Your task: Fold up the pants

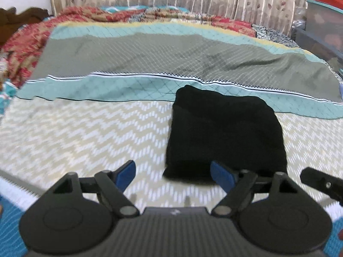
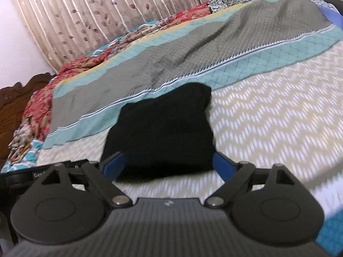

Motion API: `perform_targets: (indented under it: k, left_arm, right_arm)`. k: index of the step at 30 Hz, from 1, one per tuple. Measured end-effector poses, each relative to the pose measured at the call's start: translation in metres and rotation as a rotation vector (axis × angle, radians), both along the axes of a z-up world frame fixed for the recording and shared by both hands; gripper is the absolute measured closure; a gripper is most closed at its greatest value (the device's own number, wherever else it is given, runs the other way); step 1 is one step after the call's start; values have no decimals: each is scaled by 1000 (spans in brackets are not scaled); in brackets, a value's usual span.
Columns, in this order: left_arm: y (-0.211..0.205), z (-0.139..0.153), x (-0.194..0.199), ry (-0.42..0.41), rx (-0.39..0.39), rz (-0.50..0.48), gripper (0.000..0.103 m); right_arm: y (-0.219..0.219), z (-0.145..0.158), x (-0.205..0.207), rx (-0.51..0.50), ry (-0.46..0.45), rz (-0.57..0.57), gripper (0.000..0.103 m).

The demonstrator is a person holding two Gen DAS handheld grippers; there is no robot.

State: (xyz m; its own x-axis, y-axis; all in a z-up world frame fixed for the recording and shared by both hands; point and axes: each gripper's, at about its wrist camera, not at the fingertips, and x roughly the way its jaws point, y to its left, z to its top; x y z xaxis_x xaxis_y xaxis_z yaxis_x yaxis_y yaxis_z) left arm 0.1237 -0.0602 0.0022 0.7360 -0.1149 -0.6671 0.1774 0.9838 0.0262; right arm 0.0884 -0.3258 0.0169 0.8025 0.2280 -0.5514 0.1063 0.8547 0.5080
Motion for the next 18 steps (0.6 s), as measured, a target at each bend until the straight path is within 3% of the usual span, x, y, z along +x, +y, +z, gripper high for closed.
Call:
perform_targets:
  k: [10,12,14,18]
  left_arm:
    - [17,19,-93,-54,42,10,6]
    - [18,21,-108,-71,56,-5,0]
    - [18,20,-119,-83,75,-10,0]
    - [24,17,-131,-74,85,-13,0]
  right_arm:
    - [39,8,-69,-4,41,37,6]
    - [51,10,-79,-26,68,77,5]
    - [60,11,-83,-46,121,108,0]
    - [65,7,-92,-31,193,129,0]
